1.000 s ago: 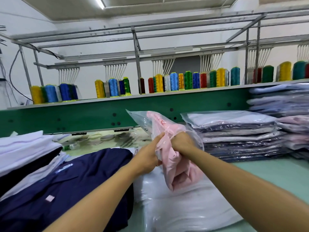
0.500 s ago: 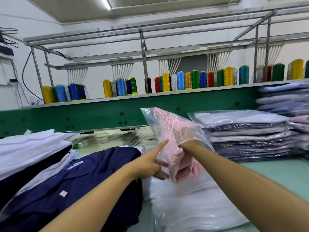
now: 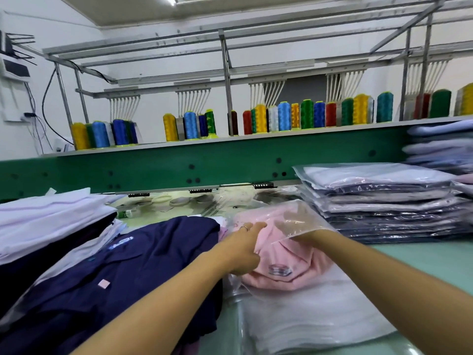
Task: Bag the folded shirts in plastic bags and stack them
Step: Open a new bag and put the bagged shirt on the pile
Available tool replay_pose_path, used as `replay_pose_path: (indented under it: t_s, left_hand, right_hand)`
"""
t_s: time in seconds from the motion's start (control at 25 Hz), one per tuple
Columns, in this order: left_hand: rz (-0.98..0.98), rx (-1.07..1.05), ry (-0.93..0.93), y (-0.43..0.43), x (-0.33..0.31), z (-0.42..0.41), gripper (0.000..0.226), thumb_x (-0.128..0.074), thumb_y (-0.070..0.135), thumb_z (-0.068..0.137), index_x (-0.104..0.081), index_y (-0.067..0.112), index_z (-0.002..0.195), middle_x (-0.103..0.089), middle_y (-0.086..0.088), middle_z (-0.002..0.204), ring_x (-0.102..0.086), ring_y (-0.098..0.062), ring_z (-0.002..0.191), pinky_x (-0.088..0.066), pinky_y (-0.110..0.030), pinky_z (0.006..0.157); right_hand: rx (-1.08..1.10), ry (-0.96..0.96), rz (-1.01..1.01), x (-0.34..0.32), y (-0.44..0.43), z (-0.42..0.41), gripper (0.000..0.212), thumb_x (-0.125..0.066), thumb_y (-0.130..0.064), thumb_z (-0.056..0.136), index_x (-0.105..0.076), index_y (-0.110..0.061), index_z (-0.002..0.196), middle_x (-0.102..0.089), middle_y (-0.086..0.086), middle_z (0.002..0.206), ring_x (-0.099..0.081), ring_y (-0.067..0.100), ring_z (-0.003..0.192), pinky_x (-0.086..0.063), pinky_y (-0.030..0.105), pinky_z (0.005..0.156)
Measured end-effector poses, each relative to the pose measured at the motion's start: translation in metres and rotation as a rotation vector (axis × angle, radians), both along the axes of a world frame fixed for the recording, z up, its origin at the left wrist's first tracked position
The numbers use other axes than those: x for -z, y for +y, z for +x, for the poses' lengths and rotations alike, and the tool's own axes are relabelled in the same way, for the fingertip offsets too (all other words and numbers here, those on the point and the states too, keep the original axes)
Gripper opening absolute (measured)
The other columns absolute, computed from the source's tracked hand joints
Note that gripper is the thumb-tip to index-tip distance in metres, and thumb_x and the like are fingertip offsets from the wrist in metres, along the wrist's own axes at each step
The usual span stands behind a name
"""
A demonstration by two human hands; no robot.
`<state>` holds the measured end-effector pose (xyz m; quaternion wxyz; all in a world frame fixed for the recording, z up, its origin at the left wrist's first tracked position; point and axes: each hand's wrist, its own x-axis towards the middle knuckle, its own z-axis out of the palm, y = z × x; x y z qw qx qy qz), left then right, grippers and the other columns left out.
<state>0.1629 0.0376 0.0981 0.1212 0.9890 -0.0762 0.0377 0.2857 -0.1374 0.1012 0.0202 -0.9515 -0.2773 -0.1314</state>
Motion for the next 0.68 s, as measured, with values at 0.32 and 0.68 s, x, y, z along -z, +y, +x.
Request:
replay_pose_path:
  t_s: [0.32, 0.68]
  left_hand:
    - [0.295, 0.030, 0.304, -0.018, 0.028, 0.003, 0.077, -0.049, 0.013, 0.095, -0.009, 0.026, 0.158, -0.026, -0.008, 0.162, -0.036, -0.030, 0.142, -0.039, -0.036, 0.105]
    - [0.513, 0.070, 0.029, -0.016, 0.032, -0.013, 0.013, -0.049, 0.013, 0.094, -0.048, 0.012, 0.107, -0.055, -0.018, 0.108, -0.053, -0.036, 0.087, -0.031, -0.037, 0.062]
  right_hand:
    - [0.073, 0.257, -0.150, 0.068, -0.054, -0.018, 0.057, -0.038, -0.057, 0.101, -0.033, -0.027, 0.150, -0.031, 0.017, 0.156, -0.027, 0.038, 0.146, -0.025, 0.048, 0.120]
    - [-0.270, 0.326, -0.193, 0.044, -0.089, -0.062, 0.022, -0.049, -0.026, 0.100, -0.061, -0.017, 0.116, -0.061, 0.009, 0.126, -0.055, 0.029, 0.113, -0.043, 0.039, 0.103]
